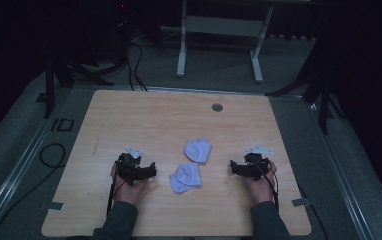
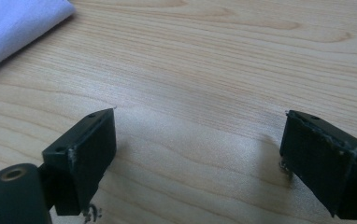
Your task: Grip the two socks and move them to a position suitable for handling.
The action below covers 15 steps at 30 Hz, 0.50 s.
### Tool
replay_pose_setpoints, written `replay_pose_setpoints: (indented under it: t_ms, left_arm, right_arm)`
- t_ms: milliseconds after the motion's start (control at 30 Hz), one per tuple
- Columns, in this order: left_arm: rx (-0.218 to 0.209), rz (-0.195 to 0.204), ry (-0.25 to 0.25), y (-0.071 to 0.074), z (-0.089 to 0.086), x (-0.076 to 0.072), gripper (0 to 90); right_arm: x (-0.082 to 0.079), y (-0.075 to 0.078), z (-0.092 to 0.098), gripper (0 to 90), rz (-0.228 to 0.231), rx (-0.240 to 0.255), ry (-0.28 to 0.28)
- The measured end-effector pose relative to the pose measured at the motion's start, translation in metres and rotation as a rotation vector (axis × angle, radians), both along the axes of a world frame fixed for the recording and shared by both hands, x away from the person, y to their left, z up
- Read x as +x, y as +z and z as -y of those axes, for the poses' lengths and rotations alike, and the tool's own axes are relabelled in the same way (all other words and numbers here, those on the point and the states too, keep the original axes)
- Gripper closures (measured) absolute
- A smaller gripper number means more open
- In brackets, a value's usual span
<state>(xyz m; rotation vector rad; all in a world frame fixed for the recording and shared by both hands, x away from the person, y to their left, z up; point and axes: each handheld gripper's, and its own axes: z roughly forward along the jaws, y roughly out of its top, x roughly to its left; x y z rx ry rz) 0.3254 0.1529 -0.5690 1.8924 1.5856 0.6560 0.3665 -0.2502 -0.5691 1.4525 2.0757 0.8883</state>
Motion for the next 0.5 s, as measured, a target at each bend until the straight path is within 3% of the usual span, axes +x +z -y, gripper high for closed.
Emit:
replay_pose_setpoints:
  t_ms: [333,367,467,500]
  left_arm:
    - [-0.001,-0.001,-0.015,0.004,-0.004,-0.003,19.4]
    - [0.001,-0.003,-0.022,0.006,-0.005,-0.003,28.6]
    - [0.001,-0.014,-0.024,0.008,-0.005,-0.005,42.1]
    - [0.0,-0.032,-0.045,0.011,-0.005,-0.008,47.8]
  right_arm:
    - [-0.001,0.0,0.0,10.5,-0.001,0.0,-0.005]
    - [-0.001,0.0,0.0,10.5,-0.001,0.001,-0.005]
    - [-0.002,0.0,0.0,10.5,-0.001,0.001,-0.005]
    - [-0.002,0.0,0.0,10.5,-0.001,0.001,-0.005]
